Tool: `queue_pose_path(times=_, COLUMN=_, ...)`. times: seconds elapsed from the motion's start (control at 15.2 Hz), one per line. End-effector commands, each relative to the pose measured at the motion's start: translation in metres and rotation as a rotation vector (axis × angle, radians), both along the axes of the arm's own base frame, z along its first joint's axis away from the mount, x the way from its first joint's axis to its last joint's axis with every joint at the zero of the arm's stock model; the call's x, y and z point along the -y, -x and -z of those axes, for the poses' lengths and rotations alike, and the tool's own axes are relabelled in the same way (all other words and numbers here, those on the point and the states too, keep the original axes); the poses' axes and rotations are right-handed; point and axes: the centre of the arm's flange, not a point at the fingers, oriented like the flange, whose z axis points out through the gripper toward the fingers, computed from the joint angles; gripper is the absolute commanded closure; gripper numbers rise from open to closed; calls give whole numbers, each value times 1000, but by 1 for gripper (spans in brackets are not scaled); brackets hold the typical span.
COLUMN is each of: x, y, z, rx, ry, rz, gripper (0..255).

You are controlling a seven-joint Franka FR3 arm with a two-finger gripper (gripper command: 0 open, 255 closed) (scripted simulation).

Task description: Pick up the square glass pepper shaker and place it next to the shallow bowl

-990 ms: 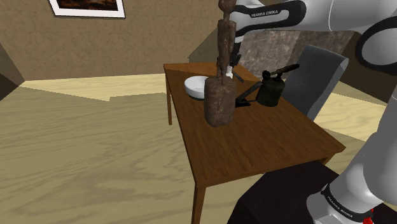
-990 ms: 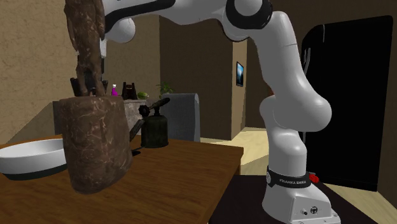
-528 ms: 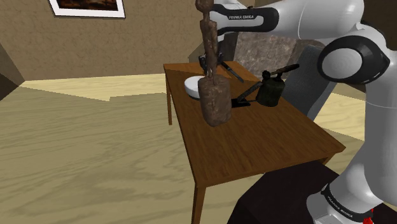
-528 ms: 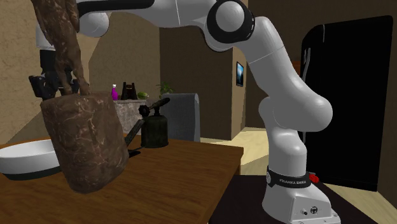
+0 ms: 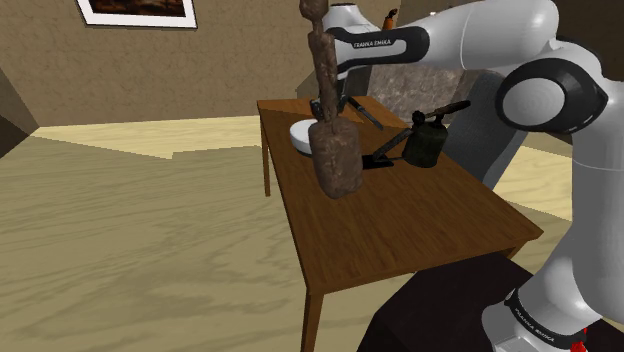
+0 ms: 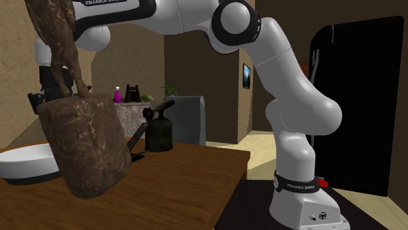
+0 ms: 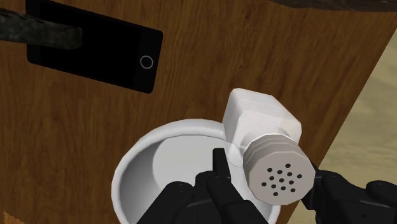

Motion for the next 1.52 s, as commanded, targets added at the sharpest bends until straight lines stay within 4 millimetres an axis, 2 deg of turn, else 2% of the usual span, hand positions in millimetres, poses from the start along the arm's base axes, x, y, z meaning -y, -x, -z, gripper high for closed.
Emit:
queue_pose_path(times=0.0, x=0, y=1, z=11, rx=0, ry=0, rz=0, gripper=255)
queue_pose_path(times=1.25, x=0, y=1, z=113, rx=0, ry=0, rz=0, gripper=255)
queue_pose_path(times=1.45, x=0, y=1, z=113, rx=0, ry=0, rz=0, gripper=255)
